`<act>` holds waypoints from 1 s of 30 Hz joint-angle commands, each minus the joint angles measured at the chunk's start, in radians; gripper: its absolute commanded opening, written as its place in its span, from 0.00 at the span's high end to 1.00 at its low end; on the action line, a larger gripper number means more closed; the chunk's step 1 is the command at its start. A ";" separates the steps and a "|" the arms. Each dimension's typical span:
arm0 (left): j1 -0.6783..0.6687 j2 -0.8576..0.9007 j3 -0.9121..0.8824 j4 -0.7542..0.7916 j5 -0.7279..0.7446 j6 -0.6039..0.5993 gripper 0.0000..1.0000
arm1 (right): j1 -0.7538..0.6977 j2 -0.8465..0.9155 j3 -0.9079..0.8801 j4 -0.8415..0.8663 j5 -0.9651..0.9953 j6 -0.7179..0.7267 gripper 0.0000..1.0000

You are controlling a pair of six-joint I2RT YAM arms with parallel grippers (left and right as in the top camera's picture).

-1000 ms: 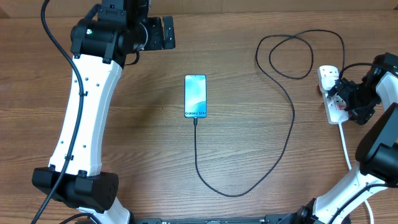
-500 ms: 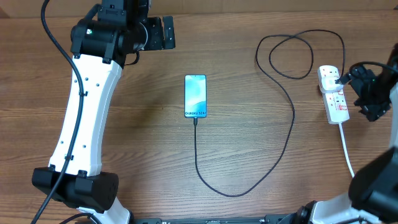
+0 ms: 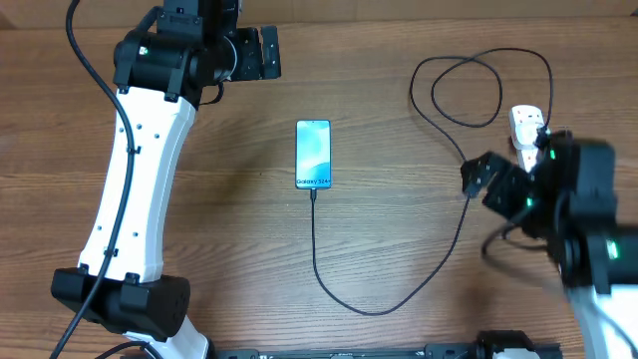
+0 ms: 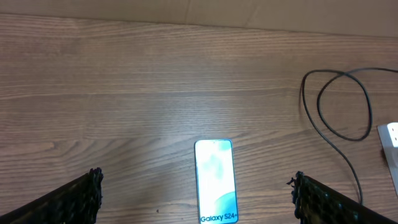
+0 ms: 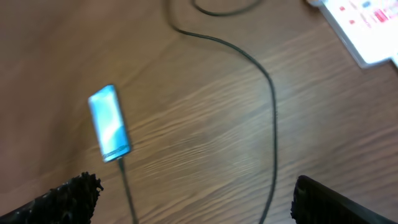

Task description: Plug charger to phone and switch on socket

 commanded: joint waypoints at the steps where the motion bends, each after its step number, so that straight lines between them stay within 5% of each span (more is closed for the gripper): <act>1: -0.002 -0.001 -0.004 0.000 -0.006 -0.006 0.00 | 0.039 -0.095 -0.010 -0.012 0.002 -0.007 0.00; 30: -0.001 -0.001 -0.004 0.000 -0.006 -0.006 0.00 | 0.042 -0.065 -0.013 -0.027 0.096 -0.019 0.00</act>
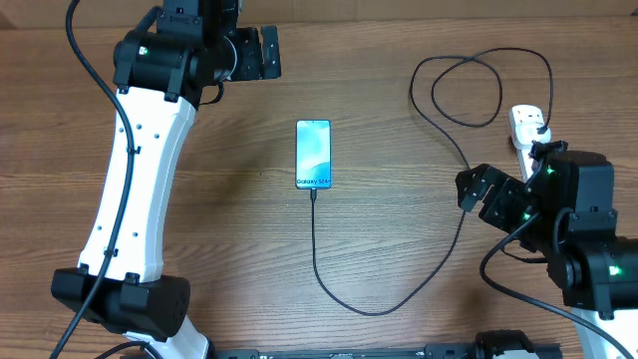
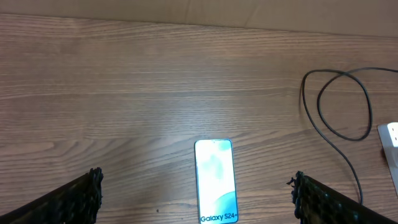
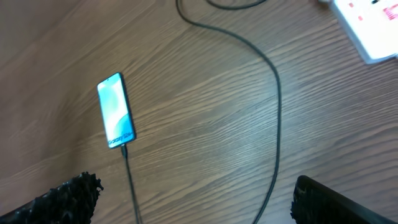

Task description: Plug charger to phone and switch on socket

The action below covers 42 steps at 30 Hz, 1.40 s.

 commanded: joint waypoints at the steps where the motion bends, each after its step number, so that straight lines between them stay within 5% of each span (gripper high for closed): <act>1: -0.001 -0.001 -0.004 0.000 -0.006 -0.006 0.00 | 0.005 -0.040 -0.013 0.003 0.080 -0.014 0.00; 11: -0.001 -0.001 -0.004 0.000 -0.006 -0.006 0.00 | 0.005 -0.421 -0.340 0.330 0.071 -0.225 0.00; 31: -0.001 -0.001 -0.004 0.000 -0.006 -0.006 0.00 | 0.005 -0.594 -0.861 1.080 -0.091 -0.451 0.00; 42: -0.002 -0.001 -0.004 0.000 -0.006 -0.006 0.00 | 0.003 -0.880 -1.000 1.099 -0.086 -0.513 0.00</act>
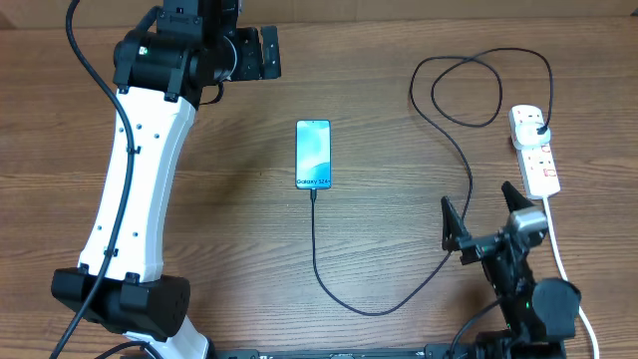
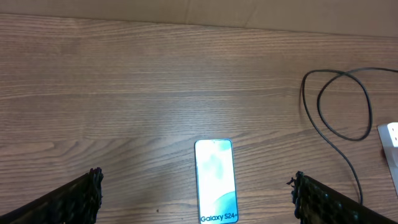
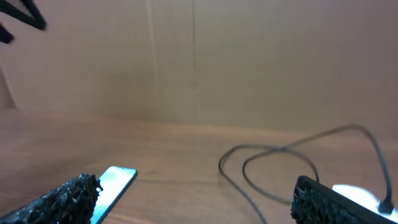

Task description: Plug charger to phone and switch on socket

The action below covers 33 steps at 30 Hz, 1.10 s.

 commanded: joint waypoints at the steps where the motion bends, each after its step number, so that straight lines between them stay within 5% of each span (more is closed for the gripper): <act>1: -0.002 -0.001 -0.004 0.000 -0.006 -0.006 0.00 | 0.003 -0.064 -0.048 0.017 -0.002 -0.027 0.00; 13: -0.004 -0.001 -0.004 0.000 -0.006 -0.006 0.00 | 0.004 -0.113 -0.174 0.160 0.037 -0.027 0.00; 28: -0.003 -0.001 -0.004 0.000 -0.006 -0.006 0.00 | 0.003 -0.113 -0.174 -0.002 0.089 -0.105 0.00; 33: -0.002 -0.001 -0.004 0.000 -0.006 -0.006 0.00 | 0.003 -0.113 -0.173 -0.010 0.169 0.060 0.00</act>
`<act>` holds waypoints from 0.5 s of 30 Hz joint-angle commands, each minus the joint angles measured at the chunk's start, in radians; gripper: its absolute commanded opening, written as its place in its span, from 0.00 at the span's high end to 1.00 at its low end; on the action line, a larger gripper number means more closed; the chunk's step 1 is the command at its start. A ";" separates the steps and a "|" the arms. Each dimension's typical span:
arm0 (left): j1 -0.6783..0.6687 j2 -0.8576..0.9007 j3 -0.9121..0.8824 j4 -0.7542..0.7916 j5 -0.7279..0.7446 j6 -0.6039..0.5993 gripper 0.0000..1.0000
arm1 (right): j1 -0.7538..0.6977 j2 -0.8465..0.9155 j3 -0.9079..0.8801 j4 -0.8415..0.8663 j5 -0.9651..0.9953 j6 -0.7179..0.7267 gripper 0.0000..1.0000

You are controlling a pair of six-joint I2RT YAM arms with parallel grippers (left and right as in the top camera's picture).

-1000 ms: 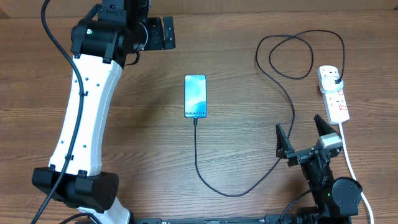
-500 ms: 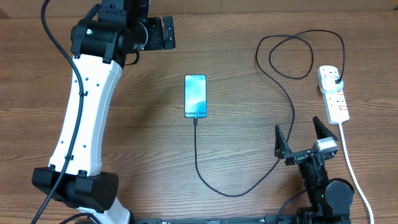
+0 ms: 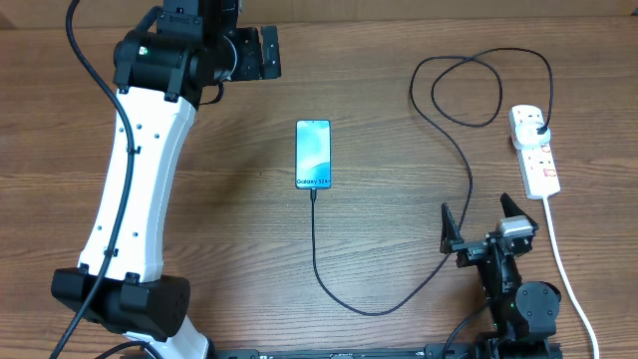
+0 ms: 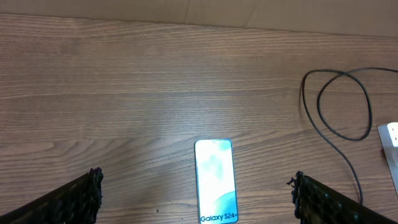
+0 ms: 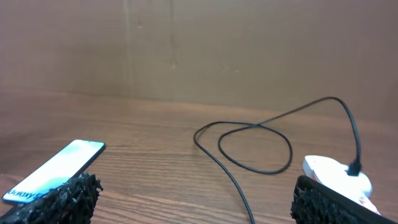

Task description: Plug charger to phone and switch on socket

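The phone (image 3: 313, 154) lies face up mid-table with its screen lit, also in the left wrist view (image 4: 216, 180) and the right wrist view (image 5: 53, 171). A black charger cable (image 3: 317, 249) runs from its near end, loops round, and ends in a plug in the white power strip (image 3: 533, 150) at the far right. The strip's switch is too small to read. My left gripper (image 3: 257, 52) hangs open, high behind the phone. My right gripper (image 3: 478, 221) is open and low at the front right, clear of cable and strip.
The cable makes a double loop (image 3: 478, 90) at the back right, lying flat on the wooden table (image 3: 199, 229). The strip's white lead (image 3: 563, 269) runs down the right edge beside my right arm. A brown cardboard wall (image 5: 199, 43) stands behind the table.
My right arm has drawn back a little further toward the front edge and its wrist view now looks level across the table. Phone, cable, strip and left arm are unchanged.
My right gripper was open right beside the power strip, partly covering it. Then it was a little nearer the front, still by the strip. Then it was folded back at the front right with the strip fully in view, where it stays. The cable stayed in the phone throughout.
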 commanded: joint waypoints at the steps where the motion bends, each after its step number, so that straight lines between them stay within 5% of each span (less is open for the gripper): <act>1: -0.002 -0.001 -0.004 0.000 -0.006 -0.006 0.00 | 0.003 -0.009 -0.010 -0.001 0.062 0.102 0.00; 15: -0.002 -0.001 -0.004 0.000 -0.006 -0.006 0.00 | 0.004 -0.009 -0.010 -0.002 0.063 -0.014 0.00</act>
